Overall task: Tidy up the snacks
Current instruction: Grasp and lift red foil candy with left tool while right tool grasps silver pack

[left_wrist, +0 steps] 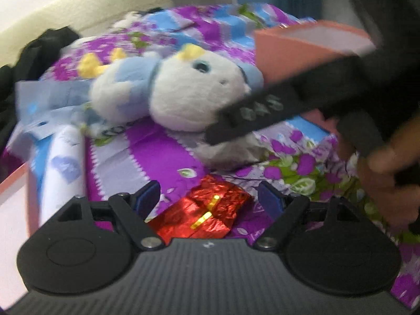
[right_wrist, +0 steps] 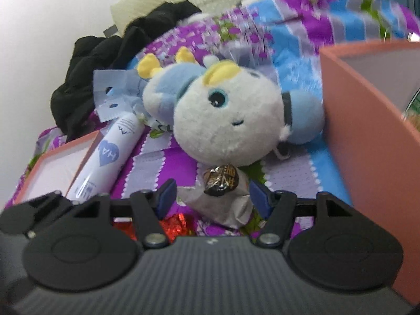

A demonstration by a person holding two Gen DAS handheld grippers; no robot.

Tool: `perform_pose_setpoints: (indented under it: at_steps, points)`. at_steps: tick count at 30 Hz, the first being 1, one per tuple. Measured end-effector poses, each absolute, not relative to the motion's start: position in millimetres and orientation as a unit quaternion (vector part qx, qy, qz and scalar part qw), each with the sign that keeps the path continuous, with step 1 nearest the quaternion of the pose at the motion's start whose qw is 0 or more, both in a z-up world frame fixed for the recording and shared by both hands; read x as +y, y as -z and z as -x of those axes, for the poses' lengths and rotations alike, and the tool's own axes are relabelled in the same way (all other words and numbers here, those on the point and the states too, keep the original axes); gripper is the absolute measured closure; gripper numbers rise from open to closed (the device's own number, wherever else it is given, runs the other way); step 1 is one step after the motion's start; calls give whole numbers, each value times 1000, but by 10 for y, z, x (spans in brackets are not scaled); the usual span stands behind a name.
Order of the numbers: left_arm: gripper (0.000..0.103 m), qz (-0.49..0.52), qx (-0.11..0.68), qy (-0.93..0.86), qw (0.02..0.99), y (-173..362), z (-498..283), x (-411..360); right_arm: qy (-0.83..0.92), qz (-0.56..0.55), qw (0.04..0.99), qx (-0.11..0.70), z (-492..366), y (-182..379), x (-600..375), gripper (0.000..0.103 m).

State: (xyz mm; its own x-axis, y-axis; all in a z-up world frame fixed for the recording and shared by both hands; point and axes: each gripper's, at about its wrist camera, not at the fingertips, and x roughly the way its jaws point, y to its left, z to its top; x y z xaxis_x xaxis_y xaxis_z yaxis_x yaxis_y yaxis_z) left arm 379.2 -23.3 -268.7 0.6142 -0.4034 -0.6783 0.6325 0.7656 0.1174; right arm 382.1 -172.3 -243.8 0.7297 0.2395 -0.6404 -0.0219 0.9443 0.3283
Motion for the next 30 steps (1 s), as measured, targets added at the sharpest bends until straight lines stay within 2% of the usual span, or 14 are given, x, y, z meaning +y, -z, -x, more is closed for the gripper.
perform_pose_setpoints:
  at_steps: [3, 4, 5, 10, 11, 19, 30]
  points:
    - [20, -199, 330, 309, 870, 2798, -3871, -325, -62, -158, 911, 377, -3954, 2502, -1751, 39]
    - [28, -203, 336, 309, 866, 2831, -3885, -325, -58, -157, 908, 384, -3993, 2528, -1757, 39]
    - [31, -203, 347, 309, 862, 2872, -3921, -334, -60, -161, 904, 392, -4032, 2559, -1767, 38]
    - [37, -151, 385, 304, 859, 2923, -4041, -279, -71, -216, 874, 430, -4164, 2642, -1866, 38]
    - [38, -148, 389, 299, 859, 2915, -4038, -282, -73, -221, 869, 436, -4180, 2642, -1871, 41]
    - [40, -137, 399, 269, 865, 2847, -3895, -287, -94, -210, 860, 455, -4192, 2539, -1807, 53]
    - [40, -81, 410, 183, 890, 2483, -3221, -43, -97, -164, 890, 415, -3378, 2097, -1795, 55]
